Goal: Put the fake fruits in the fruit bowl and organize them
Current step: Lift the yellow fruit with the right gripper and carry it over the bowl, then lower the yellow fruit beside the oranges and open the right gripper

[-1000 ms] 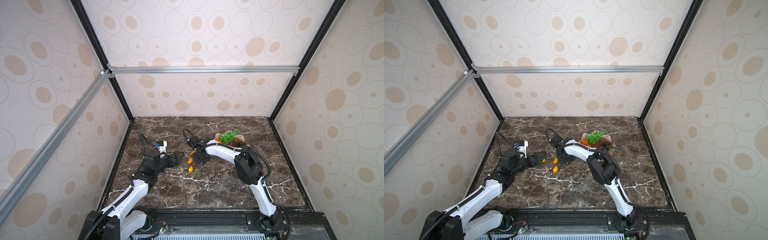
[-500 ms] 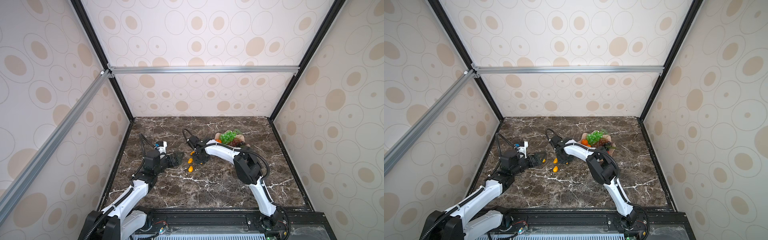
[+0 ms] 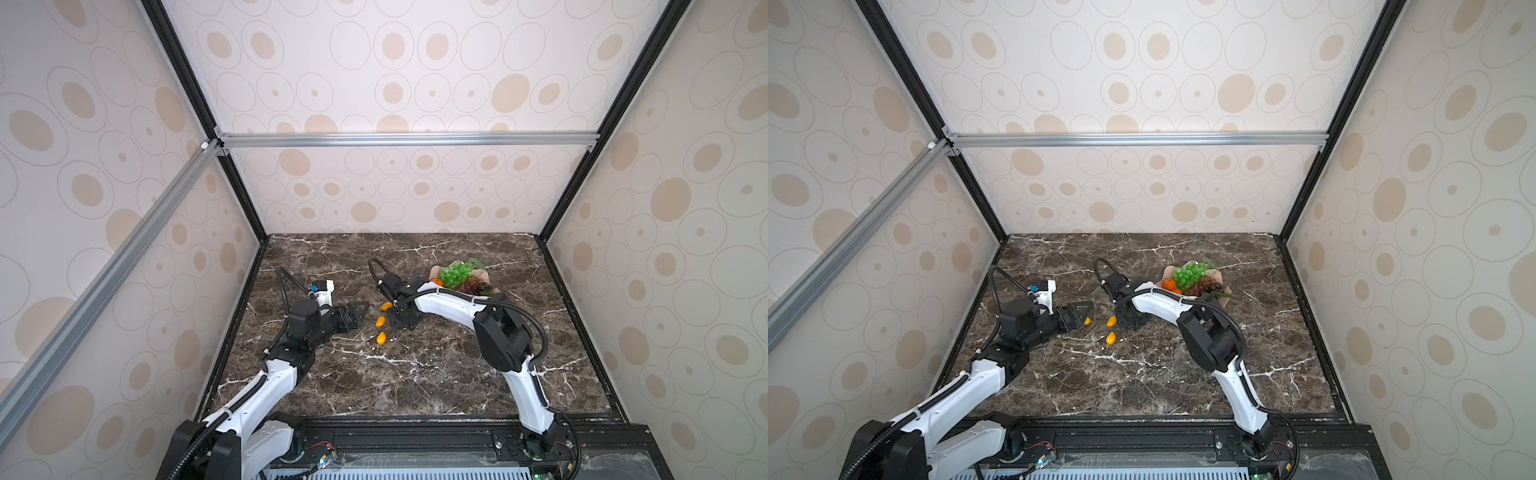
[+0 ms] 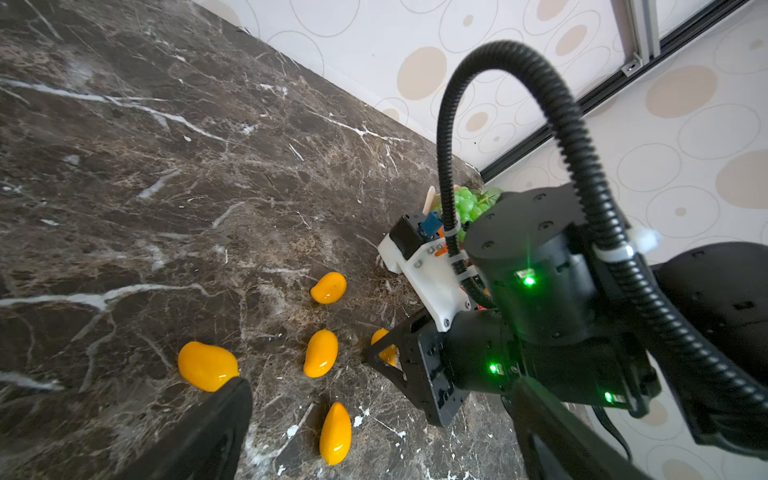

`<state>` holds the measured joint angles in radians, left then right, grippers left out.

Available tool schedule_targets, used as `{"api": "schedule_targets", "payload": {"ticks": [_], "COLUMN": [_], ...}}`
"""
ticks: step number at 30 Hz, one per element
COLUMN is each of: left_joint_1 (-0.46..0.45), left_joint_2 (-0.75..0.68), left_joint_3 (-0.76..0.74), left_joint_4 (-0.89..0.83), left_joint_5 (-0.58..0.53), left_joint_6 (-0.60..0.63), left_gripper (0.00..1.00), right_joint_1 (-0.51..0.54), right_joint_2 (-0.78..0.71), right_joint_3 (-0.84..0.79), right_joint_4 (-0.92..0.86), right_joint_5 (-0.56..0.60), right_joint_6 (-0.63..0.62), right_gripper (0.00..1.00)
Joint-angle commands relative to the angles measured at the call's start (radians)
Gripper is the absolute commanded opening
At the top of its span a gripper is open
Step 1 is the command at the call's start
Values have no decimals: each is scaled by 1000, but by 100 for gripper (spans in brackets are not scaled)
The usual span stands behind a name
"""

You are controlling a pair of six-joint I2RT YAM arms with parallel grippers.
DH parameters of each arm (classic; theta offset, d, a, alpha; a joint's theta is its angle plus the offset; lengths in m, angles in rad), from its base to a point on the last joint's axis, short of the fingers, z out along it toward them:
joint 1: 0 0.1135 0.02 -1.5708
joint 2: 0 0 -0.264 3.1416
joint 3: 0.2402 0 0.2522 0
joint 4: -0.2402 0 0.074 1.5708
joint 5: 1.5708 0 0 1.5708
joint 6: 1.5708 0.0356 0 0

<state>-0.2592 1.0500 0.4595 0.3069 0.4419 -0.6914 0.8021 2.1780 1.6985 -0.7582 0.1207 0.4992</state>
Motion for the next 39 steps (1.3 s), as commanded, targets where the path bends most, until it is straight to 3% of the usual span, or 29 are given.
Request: {"api": "schedule_targets", "payload": {"ticks": [1, 11, 25, 39], "left_joint_1": [4, -75, -263, -355], "left_joint_2": [30, 115, 316, 464], "left_joint_3": [45, 108, 228, 390], "left_joint_4": [58, 120, 245, 222], "left_joint_5": [54, 51, -19, -124], "left_joint_6": [-1, 6, -25, 9], "left_gripper": [98, 98, 98, 98], "right_joint_1": [2, -28, -138, -325], "right_joint_2": [-115, -350, -570, -657], "right_joint_3": [-42, -238, -405, -478], "right_joint_4": [56, 178, 187, 180], "right_joint_5": [6, 31, 78, -22], "right_joint_6": [-13, 1, 7, -25], "right_gripper": [27, 26, 25, 25]}}
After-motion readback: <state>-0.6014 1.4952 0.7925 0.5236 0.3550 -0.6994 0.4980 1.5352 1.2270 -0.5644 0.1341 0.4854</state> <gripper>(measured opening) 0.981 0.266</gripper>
